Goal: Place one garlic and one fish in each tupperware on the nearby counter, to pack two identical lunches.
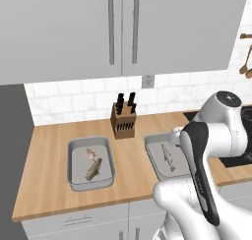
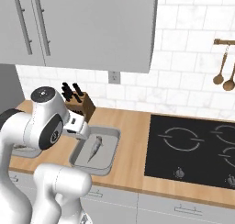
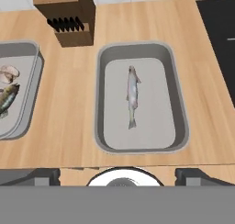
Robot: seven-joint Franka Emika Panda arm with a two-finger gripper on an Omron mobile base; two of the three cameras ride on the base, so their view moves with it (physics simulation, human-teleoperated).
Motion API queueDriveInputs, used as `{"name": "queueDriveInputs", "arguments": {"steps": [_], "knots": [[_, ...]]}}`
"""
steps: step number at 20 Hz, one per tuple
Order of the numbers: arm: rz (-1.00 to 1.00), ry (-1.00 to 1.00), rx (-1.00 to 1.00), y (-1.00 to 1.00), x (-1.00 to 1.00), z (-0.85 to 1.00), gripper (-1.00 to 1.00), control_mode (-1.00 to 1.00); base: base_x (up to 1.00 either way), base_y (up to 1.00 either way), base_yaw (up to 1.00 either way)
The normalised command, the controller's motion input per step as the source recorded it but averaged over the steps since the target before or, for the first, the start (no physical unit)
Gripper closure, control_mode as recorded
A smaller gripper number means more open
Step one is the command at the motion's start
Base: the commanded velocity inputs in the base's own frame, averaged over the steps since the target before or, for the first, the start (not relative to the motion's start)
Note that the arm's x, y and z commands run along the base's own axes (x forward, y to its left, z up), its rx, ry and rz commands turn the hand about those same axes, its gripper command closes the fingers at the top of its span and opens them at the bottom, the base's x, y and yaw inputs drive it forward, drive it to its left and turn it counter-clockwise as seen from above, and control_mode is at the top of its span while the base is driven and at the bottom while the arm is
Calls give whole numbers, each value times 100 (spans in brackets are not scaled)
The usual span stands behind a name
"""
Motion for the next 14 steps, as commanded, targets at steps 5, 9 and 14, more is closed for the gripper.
{"name": "queueDriveInputs", "arguments": {"steps": [5, 9, 14], "knots": [[0, 0, 0, 0, -3, 0, -100, -100, 0, 0, 0], [0, 0, 0, 0, -9, 0, -100, 100, -67, 12, 0], [0, 0, 0, 0, 0, 0, -100, 100, -90, 48, 5]]}}
